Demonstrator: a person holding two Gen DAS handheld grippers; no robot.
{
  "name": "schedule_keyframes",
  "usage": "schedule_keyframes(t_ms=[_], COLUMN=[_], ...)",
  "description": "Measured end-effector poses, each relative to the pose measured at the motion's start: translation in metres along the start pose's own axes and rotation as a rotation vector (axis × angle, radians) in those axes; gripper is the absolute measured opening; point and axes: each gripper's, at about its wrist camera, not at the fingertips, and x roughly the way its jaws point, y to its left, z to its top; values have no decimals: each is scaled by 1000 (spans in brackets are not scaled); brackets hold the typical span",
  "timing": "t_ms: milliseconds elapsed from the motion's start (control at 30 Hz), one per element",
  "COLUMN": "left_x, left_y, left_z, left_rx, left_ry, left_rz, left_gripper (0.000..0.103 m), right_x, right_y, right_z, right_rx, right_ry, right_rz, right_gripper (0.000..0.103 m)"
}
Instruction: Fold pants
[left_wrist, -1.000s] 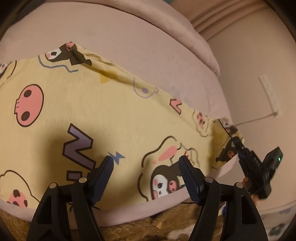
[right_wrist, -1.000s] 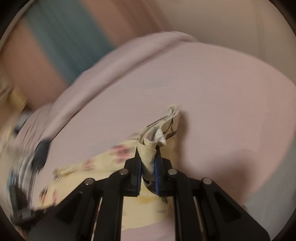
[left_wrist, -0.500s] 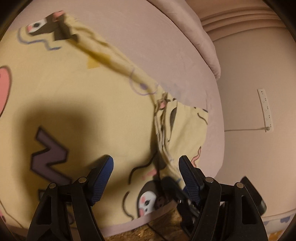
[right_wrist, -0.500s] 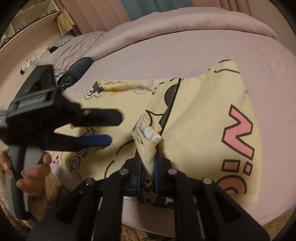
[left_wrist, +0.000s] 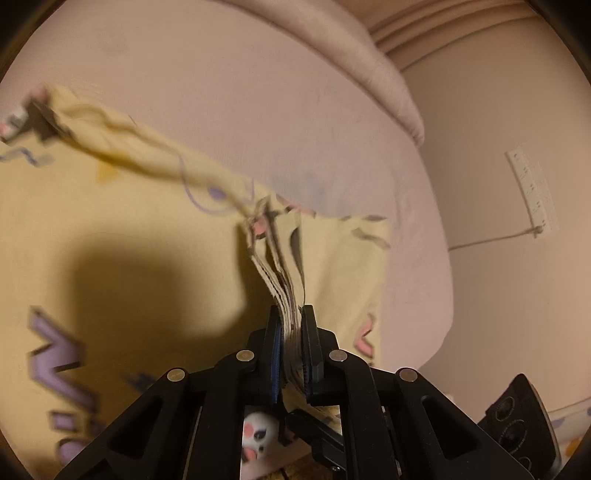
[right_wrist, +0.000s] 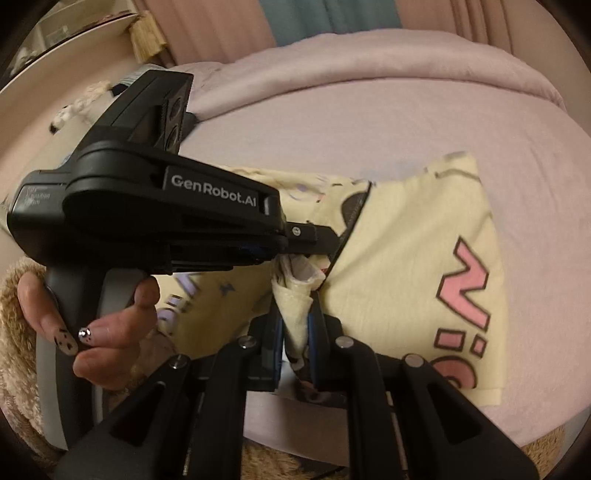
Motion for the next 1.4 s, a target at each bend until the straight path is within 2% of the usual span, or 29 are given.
schedule_keyframes(t_ms=[133, 200, 233, 333, 500, 667, 767, 833, 933, 1033, 1100, 1200, 1267, 1333, 1400], left_x=[-50, -63, -64, -48, -23, -17, -19, -20, -14, -22, -30, -47, -54, -57, -63], left_y=[-4, 2, 10, 37, 61, 45, 39, 38, 37, 43, 45, 57, 67, 75, 82], left_z=[-3, -6, -8, -6, -9, -8, -7, -5, -1, -6, -8, -13, -17, -21, -26], left_rx=[75, 112, 121, 66, 22, 77, 102, 106, 109, 114, 108, 54, 20, -3, -21], left_ry=[-132, -173, -175, -122, -68, -76, -85, -91, -91, -107, -124, -153, -158, -158, -162], left_rz=[58, 127, 185, 262, 307, 351, 381, 385, 407, 440, 432, 391, 386, 412, 441], left_gripper=[7, 7, 7, 7, 7, 7, 7, 7, 8, 13, 24, 31, 32, 32, 32], right_x=[-6, 0, 7, 33, 76, 82, 76, 67, 54, 41, 31, 22, 30, 25, 25], right_y=[28, 46, 54, 69, 71, 66, 64, 61, 53, 31, 15, -13, -29, -30, -21], right_z=[16, 18, 17, 10, -7, 3, 10, 13, 13, 14, 15, 7, -2, -8, -10], right_rx=[-65, -108, -127, -148, -135, -112, -112, -102, -74, -14, 34, 95, 142, 124, 81], right_ry=[-46, -45, -33, 44, 177, 191, 192, 183, 174, 171, 149, 146, 189, 157, 158], right_rz=[85, 106, 103, 101, 73, 69, 62, 52, 45, 7, -29, -148, -213, -220, -264], right_gripper=[12, 12, 12, 13, 15, 17, 40, 62, 74, 76, 78, 81, 81, 80, 81])
